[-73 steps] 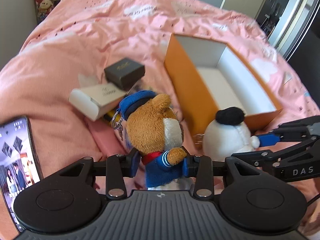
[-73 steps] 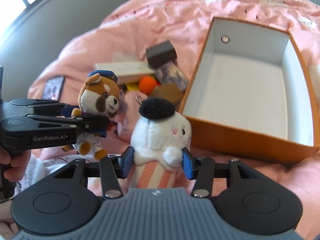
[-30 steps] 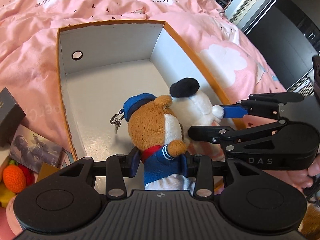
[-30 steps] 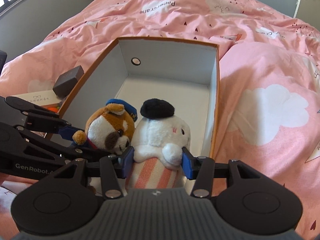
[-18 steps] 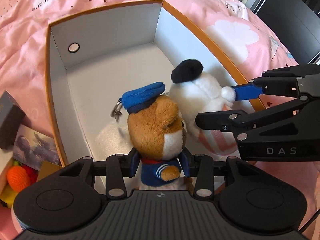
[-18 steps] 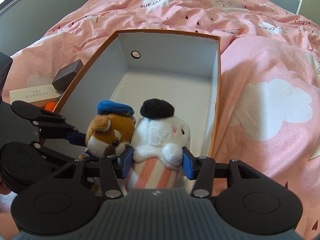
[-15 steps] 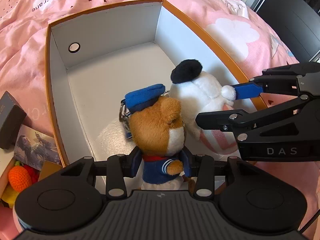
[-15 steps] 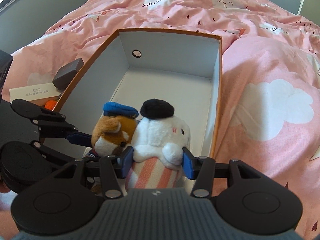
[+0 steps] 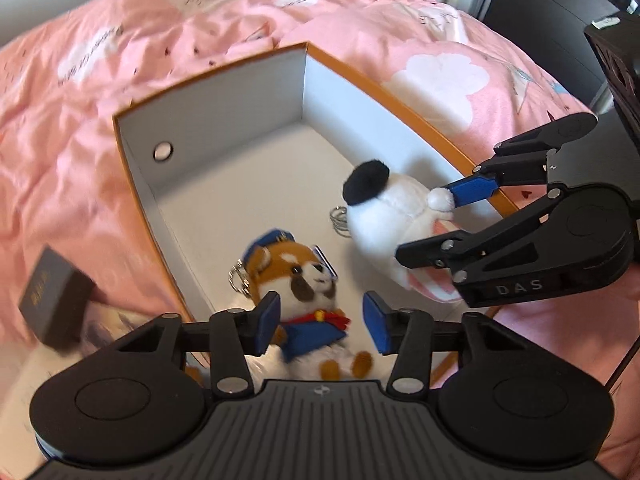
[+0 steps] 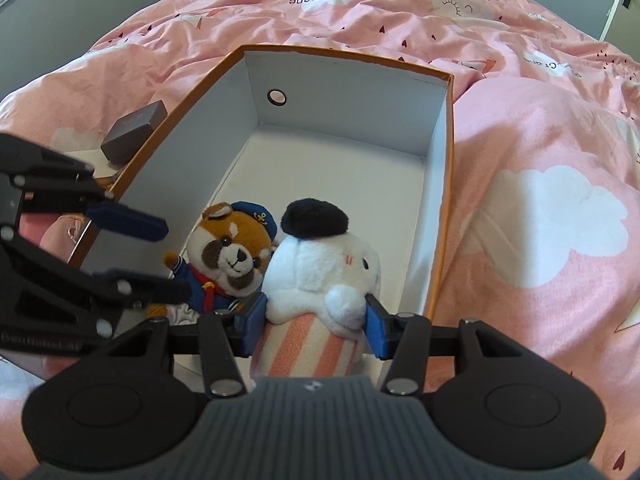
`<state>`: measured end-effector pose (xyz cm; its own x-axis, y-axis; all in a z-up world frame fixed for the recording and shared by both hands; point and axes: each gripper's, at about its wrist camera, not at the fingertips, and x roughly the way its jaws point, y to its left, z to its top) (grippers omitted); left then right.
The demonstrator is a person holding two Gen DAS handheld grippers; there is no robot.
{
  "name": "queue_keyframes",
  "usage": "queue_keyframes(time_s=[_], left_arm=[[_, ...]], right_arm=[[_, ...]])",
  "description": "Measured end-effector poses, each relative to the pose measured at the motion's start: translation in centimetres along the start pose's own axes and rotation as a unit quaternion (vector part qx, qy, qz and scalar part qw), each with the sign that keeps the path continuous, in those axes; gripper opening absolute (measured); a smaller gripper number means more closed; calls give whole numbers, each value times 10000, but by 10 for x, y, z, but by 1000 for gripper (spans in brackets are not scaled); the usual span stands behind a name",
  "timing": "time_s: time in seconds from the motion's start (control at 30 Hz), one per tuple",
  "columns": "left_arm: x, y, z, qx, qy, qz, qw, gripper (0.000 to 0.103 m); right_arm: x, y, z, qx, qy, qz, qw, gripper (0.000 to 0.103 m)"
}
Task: Organize objects
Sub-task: 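Lower both plushes into the shoebox and open both tools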
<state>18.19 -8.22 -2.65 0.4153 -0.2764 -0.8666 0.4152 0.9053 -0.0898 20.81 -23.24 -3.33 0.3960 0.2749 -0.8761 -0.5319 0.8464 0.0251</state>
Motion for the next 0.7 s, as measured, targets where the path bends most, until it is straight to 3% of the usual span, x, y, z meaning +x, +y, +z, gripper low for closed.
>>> queue_keyframes(time_s=[0.17,0.4,0.57,0.7], left_arm=[[10,-11,10,1206,-28,72,9927,48],[30,-20,15,2235,19,16,9747,47],[45,-25,11,2814,152,-101,9594,47],[55,-23,9,2841,335,-83,9582,47]], right_arm=[[2,4,3,-162,42,-10,9999,53],[16,13,9,-334,267,-184,9989,55],[29,18,13,-619,490,-318,9964,59],[28,19,16,-657,589,-25,9961,62]])
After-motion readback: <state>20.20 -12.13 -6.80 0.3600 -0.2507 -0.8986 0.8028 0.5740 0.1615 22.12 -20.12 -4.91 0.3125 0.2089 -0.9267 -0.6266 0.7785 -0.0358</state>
